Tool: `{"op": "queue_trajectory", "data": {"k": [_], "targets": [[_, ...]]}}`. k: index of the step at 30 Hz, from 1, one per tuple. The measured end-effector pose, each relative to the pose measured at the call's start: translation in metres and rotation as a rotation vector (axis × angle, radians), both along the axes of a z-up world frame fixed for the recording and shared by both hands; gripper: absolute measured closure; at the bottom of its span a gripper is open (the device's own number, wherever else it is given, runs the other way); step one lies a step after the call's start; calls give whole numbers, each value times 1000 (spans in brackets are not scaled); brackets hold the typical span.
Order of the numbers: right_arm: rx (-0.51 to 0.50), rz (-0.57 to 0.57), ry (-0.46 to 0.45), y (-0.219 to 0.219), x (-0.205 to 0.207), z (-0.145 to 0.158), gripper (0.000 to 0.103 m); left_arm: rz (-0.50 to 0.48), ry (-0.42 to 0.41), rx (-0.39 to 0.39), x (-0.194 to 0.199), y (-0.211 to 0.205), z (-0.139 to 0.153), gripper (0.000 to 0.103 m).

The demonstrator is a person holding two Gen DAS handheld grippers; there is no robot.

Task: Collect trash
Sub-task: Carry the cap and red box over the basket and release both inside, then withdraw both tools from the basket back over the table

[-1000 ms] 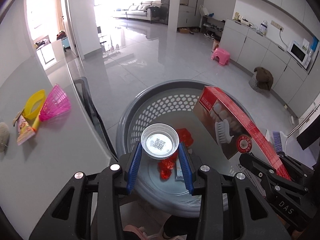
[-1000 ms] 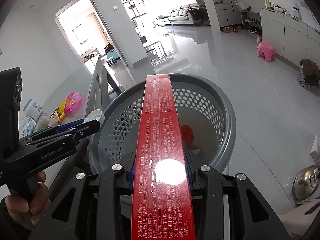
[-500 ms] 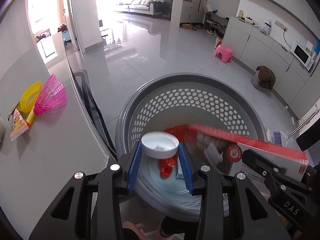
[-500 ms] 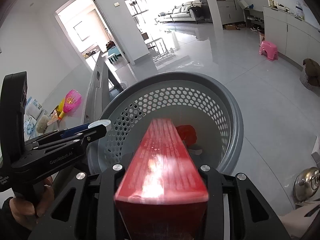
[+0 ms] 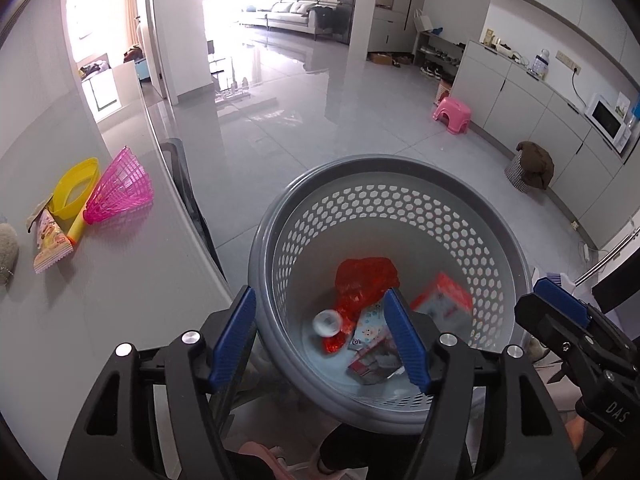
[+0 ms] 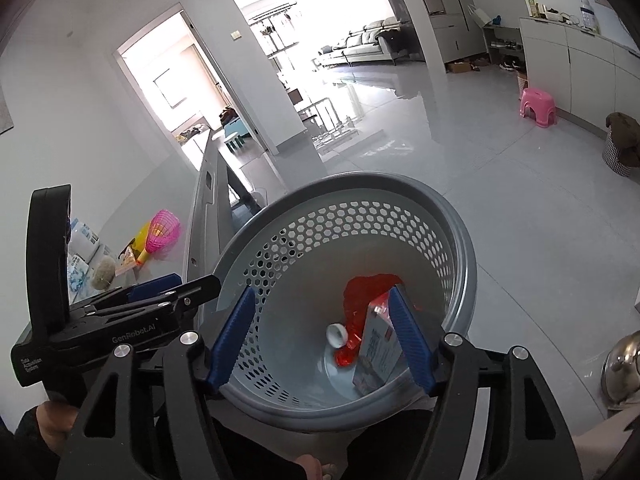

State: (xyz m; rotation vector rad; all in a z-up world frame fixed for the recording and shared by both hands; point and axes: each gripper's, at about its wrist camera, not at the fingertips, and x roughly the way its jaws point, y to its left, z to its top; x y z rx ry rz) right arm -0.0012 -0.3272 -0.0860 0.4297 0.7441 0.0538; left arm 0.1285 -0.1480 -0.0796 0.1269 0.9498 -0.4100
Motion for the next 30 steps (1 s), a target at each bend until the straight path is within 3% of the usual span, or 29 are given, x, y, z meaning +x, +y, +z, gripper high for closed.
{"op": "queue_trajectory", "data": {"k": [18, 30], "targets": [[-25, 1, -41, 14, -11, 20, 32, 18, -40, -8, -18, 22, 16, 37], [-120, 48, -71, 63, -21, 41, 29, 111, -102, -14, -41, 80, 35, 34]]}}
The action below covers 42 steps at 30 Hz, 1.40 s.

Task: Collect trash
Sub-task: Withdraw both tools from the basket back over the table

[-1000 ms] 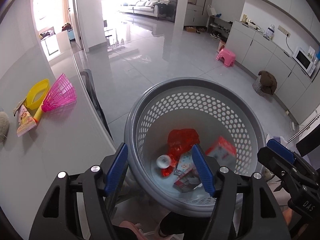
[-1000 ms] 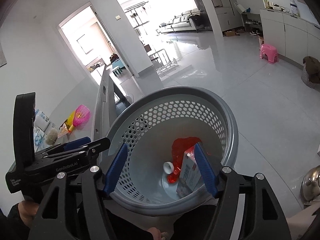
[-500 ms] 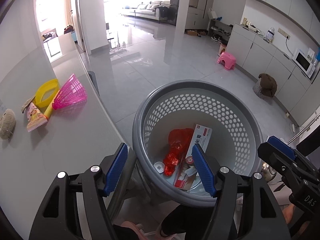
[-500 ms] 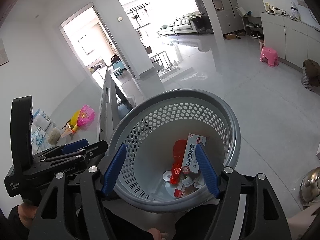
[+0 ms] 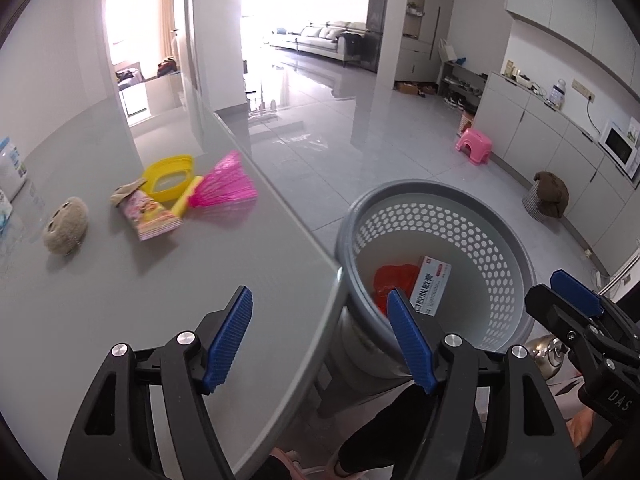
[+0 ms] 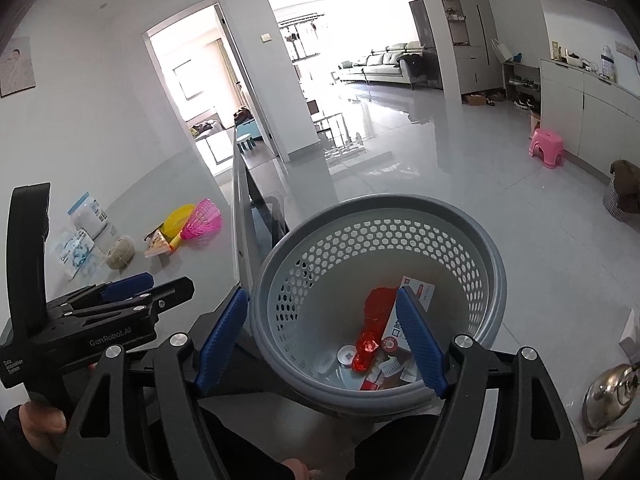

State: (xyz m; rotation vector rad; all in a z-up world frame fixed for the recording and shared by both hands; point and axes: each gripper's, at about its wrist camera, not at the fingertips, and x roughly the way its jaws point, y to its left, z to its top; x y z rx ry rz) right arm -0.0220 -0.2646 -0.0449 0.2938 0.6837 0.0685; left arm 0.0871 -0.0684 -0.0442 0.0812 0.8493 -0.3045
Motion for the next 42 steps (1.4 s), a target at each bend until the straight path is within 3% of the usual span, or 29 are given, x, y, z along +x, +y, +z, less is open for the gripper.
{"op": "queue_trajectory", "data": {"k": [14, 28, 36, 42], "targets": [[-103, 75, -35, 63, -6, 20, 24, 166, -48, -33, -26, 98, 13, 27], [-49, 246, -37, 129, 14, 22, 20, 344, -92, -30, -53, 196, 17, 14], [-91, 269, -27, 153, 43, 17, 20, 413, -107, -37, -44, 228, 17, 10], [-99, 247, -19, 156, 75, 16, 20, 440, -112, -51, -13, 240, 15, 10]]}}
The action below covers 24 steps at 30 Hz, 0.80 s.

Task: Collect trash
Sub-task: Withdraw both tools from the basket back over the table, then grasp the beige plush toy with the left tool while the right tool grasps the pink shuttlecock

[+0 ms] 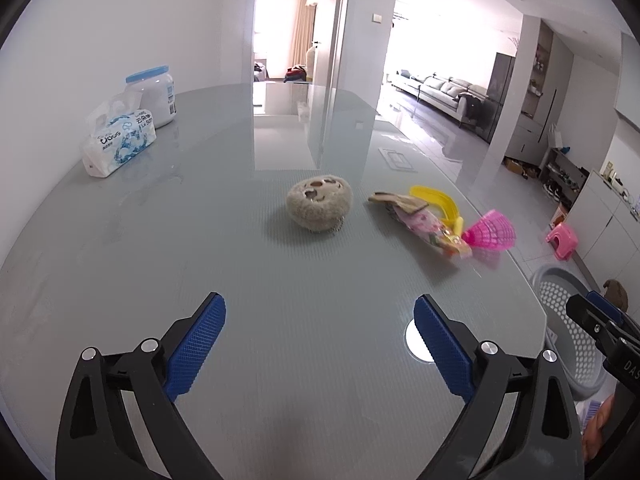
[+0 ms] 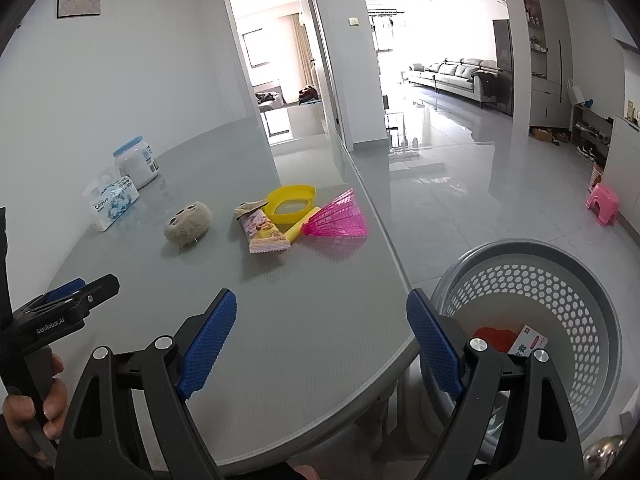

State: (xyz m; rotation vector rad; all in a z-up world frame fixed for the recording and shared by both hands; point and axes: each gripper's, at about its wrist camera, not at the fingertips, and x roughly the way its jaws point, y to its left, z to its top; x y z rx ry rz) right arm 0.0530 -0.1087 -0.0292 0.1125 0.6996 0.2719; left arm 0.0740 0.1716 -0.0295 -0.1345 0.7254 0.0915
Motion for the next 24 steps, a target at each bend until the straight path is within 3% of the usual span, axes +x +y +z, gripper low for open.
{"op": "queue_trajectory", "data": {"k": [11, 24], "targets": [[-60, -54, 39, 9, 79, -16, 20, -8, -15, 56, 83, 4, -4, 10], [-144, -20, 123, 37, 146, -48, 20, 3, 25, 42, 118, 15, -22, 10]]}}
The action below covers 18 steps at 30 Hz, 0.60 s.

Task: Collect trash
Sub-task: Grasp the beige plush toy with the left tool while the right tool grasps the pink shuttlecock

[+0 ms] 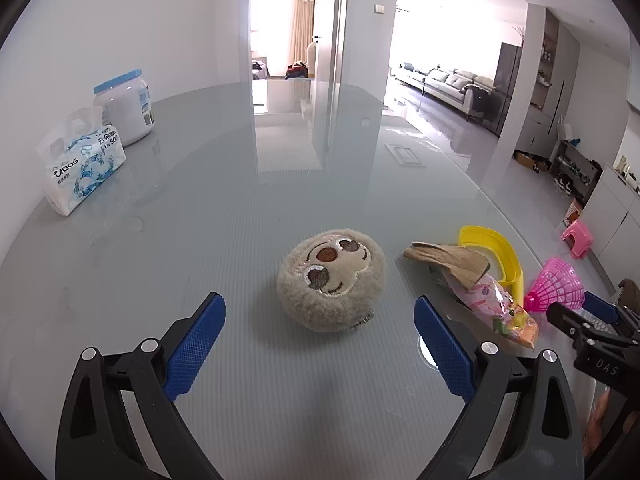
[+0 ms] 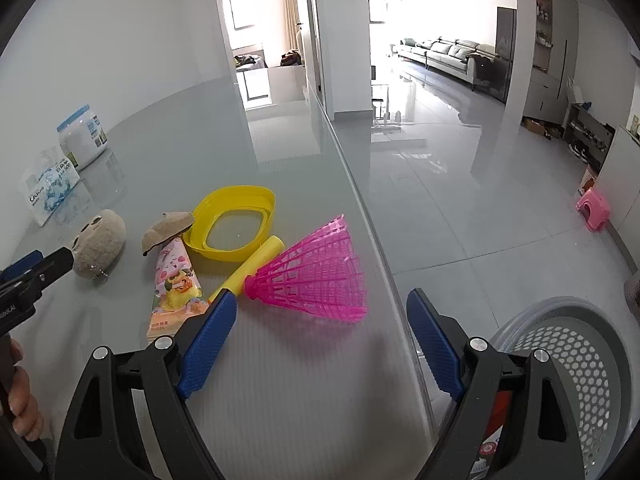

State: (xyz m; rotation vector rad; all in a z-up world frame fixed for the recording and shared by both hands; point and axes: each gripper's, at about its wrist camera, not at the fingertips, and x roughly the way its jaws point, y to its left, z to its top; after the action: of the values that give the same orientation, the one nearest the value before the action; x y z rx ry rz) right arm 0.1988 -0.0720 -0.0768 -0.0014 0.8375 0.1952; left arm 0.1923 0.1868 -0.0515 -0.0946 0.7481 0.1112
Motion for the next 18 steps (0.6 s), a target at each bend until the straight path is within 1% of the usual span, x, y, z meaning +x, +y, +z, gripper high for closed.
{"op": "queue_trajectory", "data": {"k": [4, 8, 10, 18], "targets": [[-14, 10, 36, 6, 10, -3, 20, 0, 7, -2, 9, 2, -1, 10], [-33, 5, 28, 8, 13, -1, 20, -5, 13, 0, 15, 3, -4, 10], [-42, 14, 40, 12, 17, -2, 20, -2, 18, -1, 17, 3, -5, 10], [-90, 17, 47, 25, 24, -3, 20, -2, 18, -6, 17, 4, -6, 10]]}}
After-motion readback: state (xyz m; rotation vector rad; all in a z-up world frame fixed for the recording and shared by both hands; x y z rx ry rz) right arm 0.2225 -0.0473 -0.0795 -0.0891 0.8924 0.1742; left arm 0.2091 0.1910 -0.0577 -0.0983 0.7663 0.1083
